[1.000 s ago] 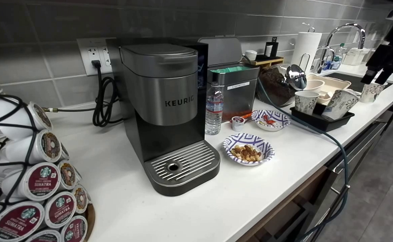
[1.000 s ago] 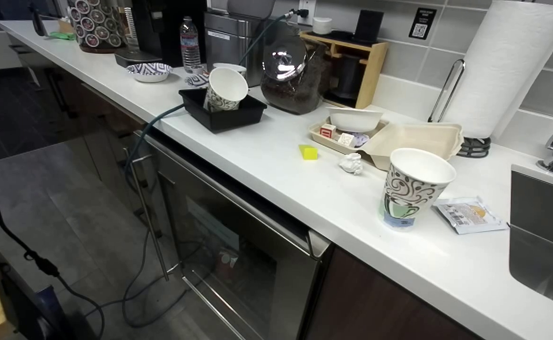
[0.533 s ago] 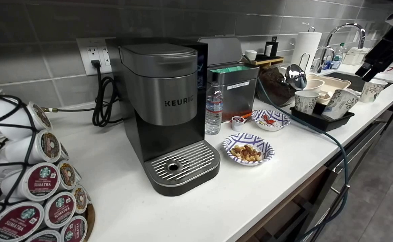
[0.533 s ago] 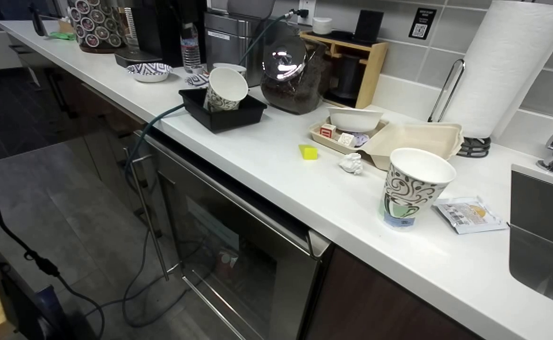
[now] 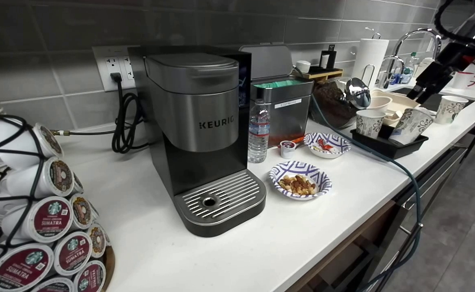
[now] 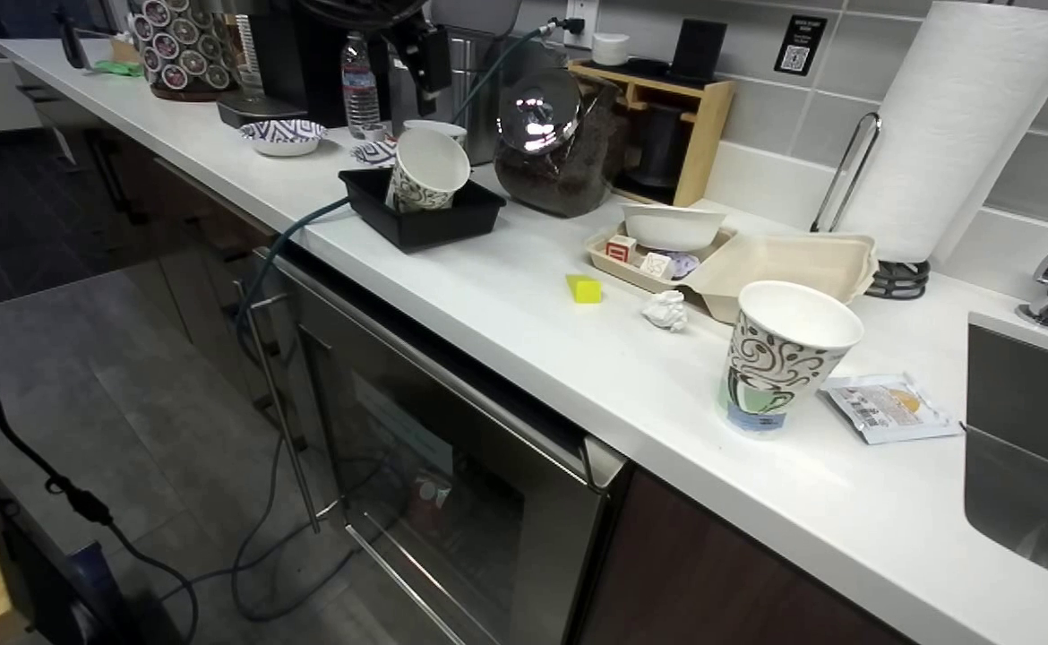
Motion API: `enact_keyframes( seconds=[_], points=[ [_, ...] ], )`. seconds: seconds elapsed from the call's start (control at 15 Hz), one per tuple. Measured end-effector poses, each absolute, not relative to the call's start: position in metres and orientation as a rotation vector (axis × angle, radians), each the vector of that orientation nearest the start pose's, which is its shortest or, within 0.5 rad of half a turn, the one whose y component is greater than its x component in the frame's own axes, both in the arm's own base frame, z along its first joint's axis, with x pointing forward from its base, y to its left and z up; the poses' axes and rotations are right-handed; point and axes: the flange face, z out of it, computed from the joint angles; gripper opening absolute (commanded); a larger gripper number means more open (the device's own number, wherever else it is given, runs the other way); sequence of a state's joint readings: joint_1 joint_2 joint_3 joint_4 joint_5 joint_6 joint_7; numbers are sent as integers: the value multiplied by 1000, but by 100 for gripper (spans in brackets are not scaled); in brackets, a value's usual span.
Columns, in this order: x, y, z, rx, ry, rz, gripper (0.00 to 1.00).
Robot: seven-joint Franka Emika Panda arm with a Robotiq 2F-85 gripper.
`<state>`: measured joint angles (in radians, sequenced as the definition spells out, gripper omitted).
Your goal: Remove the right cup from the box
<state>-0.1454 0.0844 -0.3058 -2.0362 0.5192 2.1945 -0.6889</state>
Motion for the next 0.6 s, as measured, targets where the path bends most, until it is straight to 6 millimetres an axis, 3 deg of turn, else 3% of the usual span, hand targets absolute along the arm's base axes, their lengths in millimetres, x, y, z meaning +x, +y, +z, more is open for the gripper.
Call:
enact_keyframes(
  seconds=[0.2,0.47,0.53,0.6],
  points=[
    [529,-232,413,-2816,87,-436,100],
    [523,-253,405,-2827,172,-442,98],
    [521,-257,401,-2829,192,-433,79],
    [519,-260,397,-2831,207,-421,74]
  ],
)
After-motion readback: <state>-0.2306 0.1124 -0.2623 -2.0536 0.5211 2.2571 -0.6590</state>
